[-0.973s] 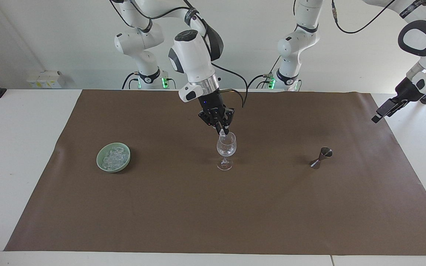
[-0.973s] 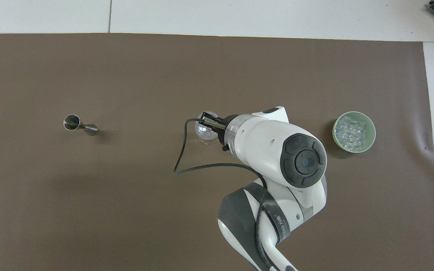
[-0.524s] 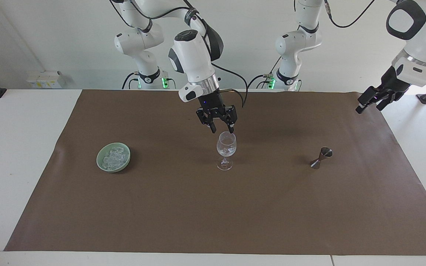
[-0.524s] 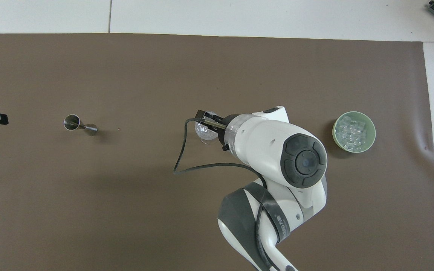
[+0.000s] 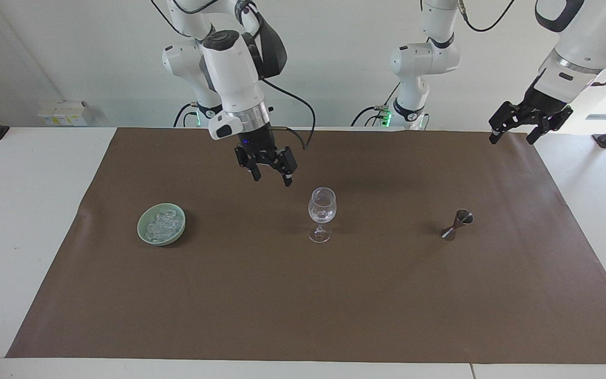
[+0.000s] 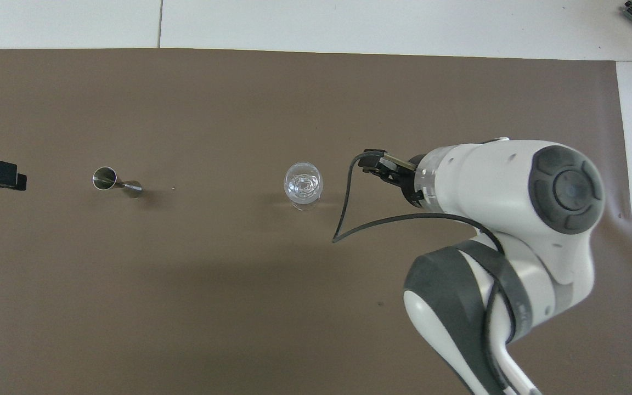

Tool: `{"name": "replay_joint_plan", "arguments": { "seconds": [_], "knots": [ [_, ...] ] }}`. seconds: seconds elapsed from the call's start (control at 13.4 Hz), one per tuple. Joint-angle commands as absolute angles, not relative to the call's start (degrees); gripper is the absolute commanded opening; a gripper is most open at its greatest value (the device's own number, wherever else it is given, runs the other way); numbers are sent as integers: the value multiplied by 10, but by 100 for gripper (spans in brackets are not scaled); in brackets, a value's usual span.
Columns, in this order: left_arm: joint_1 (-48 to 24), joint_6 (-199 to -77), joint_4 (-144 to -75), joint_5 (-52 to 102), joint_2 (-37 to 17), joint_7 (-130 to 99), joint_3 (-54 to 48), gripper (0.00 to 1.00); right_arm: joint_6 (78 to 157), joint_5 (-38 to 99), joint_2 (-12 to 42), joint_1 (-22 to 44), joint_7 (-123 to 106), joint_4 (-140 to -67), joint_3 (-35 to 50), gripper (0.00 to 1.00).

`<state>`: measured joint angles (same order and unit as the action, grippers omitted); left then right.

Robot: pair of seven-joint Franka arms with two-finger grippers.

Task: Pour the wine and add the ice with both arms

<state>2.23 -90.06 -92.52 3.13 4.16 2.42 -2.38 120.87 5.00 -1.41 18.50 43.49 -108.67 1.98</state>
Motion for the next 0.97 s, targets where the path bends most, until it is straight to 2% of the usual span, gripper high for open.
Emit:
{"name": "replay_joint_plan", "arguments": {
  "seconds": [0.0, 0.22, 0.37, 0.52, 0.75, 0.9],
  "knots": [
    [13, -925, -987, 18, 81, 36, -22, 100, 1121, -9, -73, 130, 367, -1107, 26, 100],
    [16, -923, -986, 18, 81, 32, -22, 100, 1029, -15, -92, 82, 256, -1091, 25, 100],
    [18, -879, -951, 20, 75, 21, -32, 100, 989, -14, -81, 48, 221, -1044, 25, 100],
    [16, -841, -909, 24, 55, 20, -34, 100, 978, -14, -71, 21, 175, -1027, 24, 100],
    [15, -841, -917, 19, 60, 1, -35, 100, 985, -17, -54, -2, 143, -994, 23, 100],
    [13, -836, -929, 18, 65, -17, -35, 100, 965, -17, -33, -10, 142, -942, 23, 100]
  ]
}}
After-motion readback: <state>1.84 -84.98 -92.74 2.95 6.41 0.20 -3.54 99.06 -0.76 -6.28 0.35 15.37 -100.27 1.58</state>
